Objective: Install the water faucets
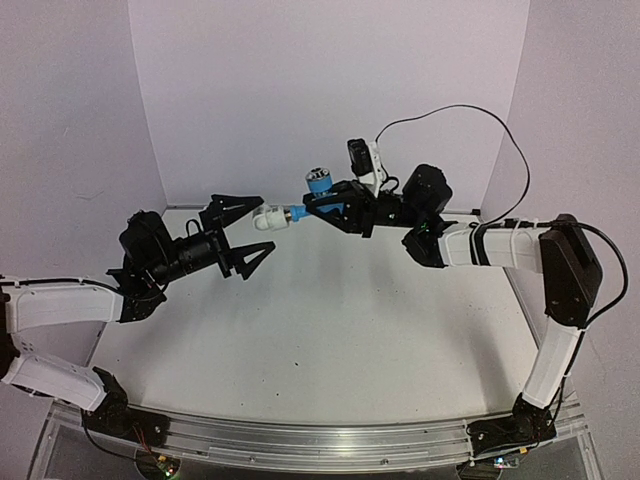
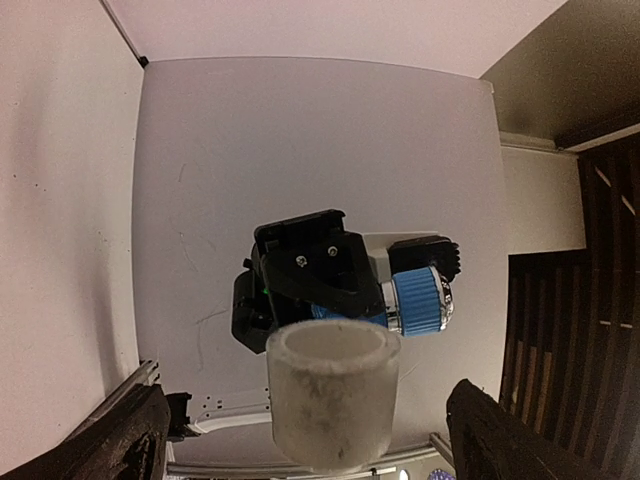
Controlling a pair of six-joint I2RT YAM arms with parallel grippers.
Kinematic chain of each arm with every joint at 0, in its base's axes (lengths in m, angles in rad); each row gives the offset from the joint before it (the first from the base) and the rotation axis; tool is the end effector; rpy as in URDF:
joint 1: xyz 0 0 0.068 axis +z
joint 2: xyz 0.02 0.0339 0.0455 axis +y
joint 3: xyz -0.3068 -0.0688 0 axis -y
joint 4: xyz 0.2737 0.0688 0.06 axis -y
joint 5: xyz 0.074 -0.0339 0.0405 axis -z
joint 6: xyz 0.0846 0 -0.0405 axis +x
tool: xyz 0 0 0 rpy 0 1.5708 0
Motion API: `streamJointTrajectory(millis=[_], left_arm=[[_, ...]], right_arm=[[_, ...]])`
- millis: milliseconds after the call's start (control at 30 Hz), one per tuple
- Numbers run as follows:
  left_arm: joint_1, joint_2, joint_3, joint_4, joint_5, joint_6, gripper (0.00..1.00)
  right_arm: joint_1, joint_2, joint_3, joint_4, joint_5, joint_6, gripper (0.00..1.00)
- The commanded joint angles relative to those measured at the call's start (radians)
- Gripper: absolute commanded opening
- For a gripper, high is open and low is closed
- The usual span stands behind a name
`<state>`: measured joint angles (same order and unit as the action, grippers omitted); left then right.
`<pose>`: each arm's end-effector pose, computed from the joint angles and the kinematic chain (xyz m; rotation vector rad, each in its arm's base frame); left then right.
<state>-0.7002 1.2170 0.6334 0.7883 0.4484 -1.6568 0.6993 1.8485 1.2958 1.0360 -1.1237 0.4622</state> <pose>0.2228 -0.2357 0.3311 -0.3719 1.7881 -2.1504 0.3079 0.3586 0.3673 -1.2450 0.9398 1.5492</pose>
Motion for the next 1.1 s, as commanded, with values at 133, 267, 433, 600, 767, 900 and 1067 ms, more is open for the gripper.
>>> streamJointTrajectory(millis=[133,267,433,600,767,900,1067], left_arm=[[0.000,0.037,0.068,0.151,0.077,0.058,0.78],[0.001,0.040,0.079,0.152,0.085,0.121,0.49],[0.000,0.067,0.123,0.150,0.125,0.206,0.27],[0.001,0.080,0.178,0.104,0.160,0.459,0.09],[0.001,0.067,0.331,-0.319,0.146,1.077,0.01],[-0.001,0.037,0.386,-0.521,0.018,1.643,0.00],[-0.022,0.031,0.411,-0.575,-0.264,2.149,0.00]], right_arm=[[0.041,0.009,0.056,0.117,0.013,0.040,0.00],[0.043,0.018,0.051,0.136,0.037,0.096,0.00],[0.043,0.022,0.040,0.137,0.092,0.151,0.00],[0.045,0.036,0.049,0.137,0.154,0.342,0.00],[0.045,0.067,0.062,0.097,0.175,0.666,0.00],[0.045,0.110,0.011,0.136,0.189,0.981,0.00],[0.045,0.088,-0.152,0.246,0.317,1.271,0.00]])
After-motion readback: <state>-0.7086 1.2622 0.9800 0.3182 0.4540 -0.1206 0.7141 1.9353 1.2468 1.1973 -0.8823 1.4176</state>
